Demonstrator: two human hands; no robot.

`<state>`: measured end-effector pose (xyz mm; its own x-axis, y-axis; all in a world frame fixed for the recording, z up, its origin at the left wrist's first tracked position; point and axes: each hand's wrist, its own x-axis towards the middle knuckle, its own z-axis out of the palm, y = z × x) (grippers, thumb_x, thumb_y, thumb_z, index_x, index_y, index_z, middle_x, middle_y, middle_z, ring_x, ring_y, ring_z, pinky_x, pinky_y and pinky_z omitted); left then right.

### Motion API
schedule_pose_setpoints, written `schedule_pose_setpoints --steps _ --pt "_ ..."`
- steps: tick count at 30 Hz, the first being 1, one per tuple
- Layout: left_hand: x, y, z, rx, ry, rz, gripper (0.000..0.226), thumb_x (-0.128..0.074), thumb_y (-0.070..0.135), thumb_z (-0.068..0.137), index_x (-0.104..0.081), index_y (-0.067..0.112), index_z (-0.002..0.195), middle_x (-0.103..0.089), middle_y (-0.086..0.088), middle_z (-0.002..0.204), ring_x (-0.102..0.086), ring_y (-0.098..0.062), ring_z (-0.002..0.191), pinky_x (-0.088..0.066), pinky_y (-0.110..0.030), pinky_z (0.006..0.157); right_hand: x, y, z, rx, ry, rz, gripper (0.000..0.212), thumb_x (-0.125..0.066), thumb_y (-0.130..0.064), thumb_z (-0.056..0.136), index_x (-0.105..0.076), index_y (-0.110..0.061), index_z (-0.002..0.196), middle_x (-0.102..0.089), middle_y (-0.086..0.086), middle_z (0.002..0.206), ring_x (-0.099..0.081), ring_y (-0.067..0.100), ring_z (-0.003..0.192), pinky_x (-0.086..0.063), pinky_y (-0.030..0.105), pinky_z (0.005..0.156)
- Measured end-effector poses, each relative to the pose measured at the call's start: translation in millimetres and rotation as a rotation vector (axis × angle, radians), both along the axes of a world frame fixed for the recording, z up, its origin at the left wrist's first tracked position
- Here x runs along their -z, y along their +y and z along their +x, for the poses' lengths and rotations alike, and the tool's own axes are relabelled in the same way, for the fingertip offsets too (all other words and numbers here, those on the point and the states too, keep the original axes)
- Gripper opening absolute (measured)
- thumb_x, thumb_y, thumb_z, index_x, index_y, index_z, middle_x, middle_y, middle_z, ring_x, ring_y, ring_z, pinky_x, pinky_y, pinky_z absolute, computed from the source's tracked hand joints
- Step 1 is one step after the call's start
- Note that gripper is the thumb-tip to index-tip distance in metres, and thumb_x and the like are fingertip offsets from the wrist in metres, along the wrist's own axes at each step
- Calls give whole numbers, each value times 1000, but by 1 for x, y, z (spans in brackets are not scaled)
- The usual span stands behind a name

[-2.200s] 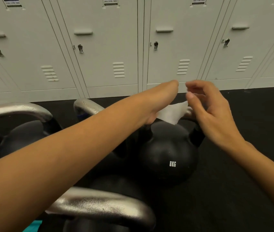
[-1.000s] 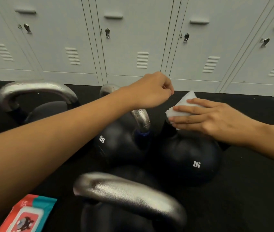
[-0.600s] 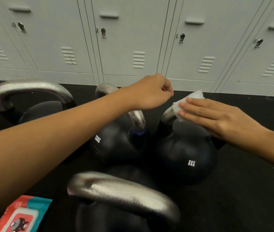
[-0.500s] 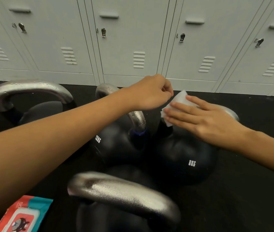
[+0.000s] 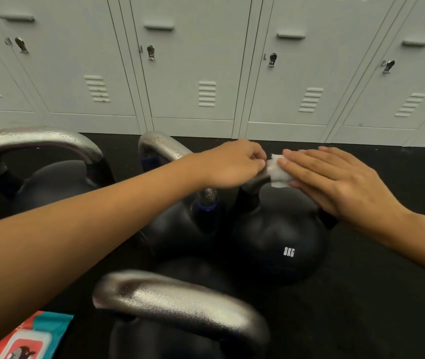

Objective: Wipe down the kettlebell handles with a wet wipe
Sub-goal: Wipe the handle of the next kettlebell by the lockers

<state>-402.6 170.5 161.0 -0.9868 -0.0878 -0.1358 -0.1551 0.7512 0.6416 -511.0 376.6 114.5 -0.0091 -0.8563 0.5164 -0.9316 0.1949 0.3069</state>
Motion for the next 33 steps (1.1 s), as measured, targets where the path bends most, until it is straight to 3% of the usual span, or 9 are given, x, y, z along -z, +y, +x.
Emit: schedule_pose_setpoints --steps 6,12,19,21,24,26,28,31,33 --pt "3 3 6 -21 12 1 30 -43 32 101 -59 29 126 -63 5 120 -55 -14 111 -38 -25 93 9 25 -6 10 -266 -134 41 -59 -18 96 -55 -5 136 -57 11 138 -59 28 123 -49 51 95" --pt "4 2 6 6 58 -52 30 -51 27 99 -60 24 128 -64 4 123 -56 -7 102 -35 -17 86 1 5 1 -36 -254 -91 40 -57 -22 98 -57 -9 135 -58 8 137 -60 26 121 -48 45 99" --pt "-10 -2 1 84 9 -202 30 -53 29 98 -65 16 122 -69 -6 111 -61 -20 103 -46 -35 96 -7 -20 10 17 -182 67 42 -49 -33 101 -57 -16 138 -59 4 138 -59 23 123 -46 40 101" --pt "-14 -4 2 48 19 -220 34 -53 31 98 -63 12 124 -67 -6 118 -60 -20 108 -44 -33 98 -11 -10 7 38 -275 57 43 -50 -35 100 -56 -18 139 -59 1 139 -58 20 125 -45 38 102" --pt "-15 -8 8 -15 78 -213 32 -50 25 99 -61 11 125 -65 -6 120 -58 -19 112 -43 -26 95 -21 5 7 107 -602 49 43 -49 -44 99 -52 -33 141 -55 -14 140 -50 6 130 -41 30 108" --pt "-13 -11 13 -33 116 -202 31 -48 19 99 -59 13 128 -64 -4 122 -57 -18 113 -40 -19 89 -31 5 7 146 -784 90 46 -50 -50 92 -51 -43 137 -53 -28 135 -46 -11 126 -37 19 108" --pt "-12 -13 15 -56 169 -189 32 -46 14 98 -60 12 126 -64 -5 122 -57 -18 112 -38 -17 85 -43 -3 7 169 -834 169 44 -48 -54 89 -52 -49 133 -51 -39 122 -47 -23 112 -36 5 97" --pt "-14 -18 17 -107 247 -164 32 -43 10 98 -61 12 124 -64 -5 120 -57 -17 108 -37 -14 78 -55 -28 6 207 -799 319 43 -42 -58 89 -57 -47 129 -59 -30 113 -58 -9 98 -39 9 83" --pt "-16 -20 18 -141 298 -162 33 -41 9 97 -61 12 124 -63 -3 121 -56 -15 107 -34 -11 76 -60 -49 6 224 -761 423 42 -43 -54 94 -62 -40 129 -65 -19 118 -56 -1 102 -37 19 85"
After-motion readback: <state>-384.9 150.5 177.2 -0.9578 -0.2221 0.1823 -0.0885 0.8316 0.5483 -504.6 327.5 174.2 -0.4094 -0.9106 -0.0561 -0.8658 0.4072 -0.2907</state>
